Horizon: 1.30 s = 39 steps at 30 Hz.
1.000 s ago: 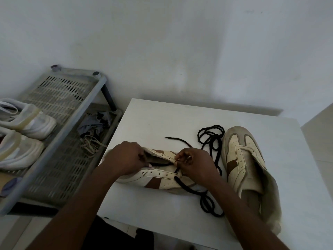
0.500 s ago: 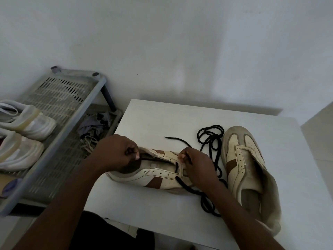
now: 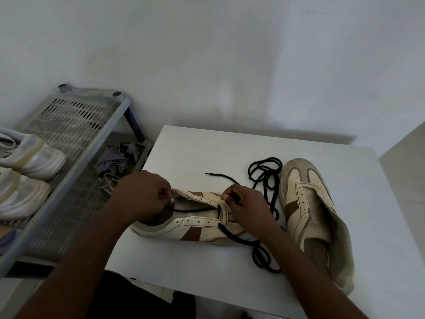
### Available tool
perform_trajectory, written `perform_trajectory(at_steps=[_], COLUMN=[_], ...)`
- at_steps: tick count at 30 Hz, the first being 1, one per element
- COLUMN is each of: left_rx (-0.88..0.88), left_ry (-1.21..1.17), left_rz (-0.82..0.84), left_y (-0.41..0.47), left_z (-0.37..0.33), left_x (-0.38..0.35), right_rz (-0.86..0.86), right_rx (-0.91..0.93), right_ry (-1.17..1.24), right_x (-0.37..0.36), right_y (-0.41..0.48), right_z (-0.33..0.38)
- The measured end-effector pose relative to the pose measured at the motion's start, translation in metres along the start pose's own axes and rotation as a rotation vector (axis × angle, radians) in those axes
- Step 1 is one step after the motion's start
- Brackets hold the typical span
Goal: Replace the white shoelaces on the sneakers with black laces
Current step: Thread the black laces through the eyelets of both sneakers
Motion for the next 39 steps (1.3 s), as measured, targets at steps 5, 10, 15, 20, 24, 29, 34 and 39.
perform_trajectory(at_steps=[5,10,15,20,24,29,34,39], left_rx=[0.017,0.001,-0.037,-0.108,-0.154,-0.149,-0.150,-0.053], left_ry=[0.039,0.012,-0.250,-0.357,-0.321,-0.264,-0.265,-0.357], left_rz=[-0.041,0.090,0.246,0.299,0.334,0.396,0.461,0.385], left_y=[-0.003,-0.009,-0.005,-0.003,-0.003,-0.005,0.001,-0.002], left_z=[-0.023,-0.041,-0.041,-0.044,-0.053,-0.056,-0.048,-0.053], left_x=[-0.001,-0.026,-0.045,-0.049,-0.052,-0.059,-0.086,-0.062], right_rz=[0.074,0.152,0.081,-0.019,-0.052,-0.048,-0.052,0.159], right_rx=[-0.084,-0.130,-0.116,-0.192,-0.253,-0.267,-0.231,-0.241], right_ry=[-0.004,-0.202,-0.304,-0.184,-0.134,-0.142,-0.091,-0.022], right_x=[0.010,-0.008,-0.010,-0.011,-0.017,-0.019,-0.021,-0.010], right_y=[0.003,-0.009,-0.010,-0.009,-0.011,-0.011,-0.009,0.000], right_z=[0.001,0.006,0.011,0.006,-0.001,0.000,-0.002,-0.007])
Point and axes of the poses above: each hand's wrist, its own y-axis towards the middle knuckle, its own x-axis out of the back of the hand, z = x × y, the point moved 8 cm from there along y, towards the middle knuckle, and after that the axes turned 8 degrees about x, right-handed, at the moved point
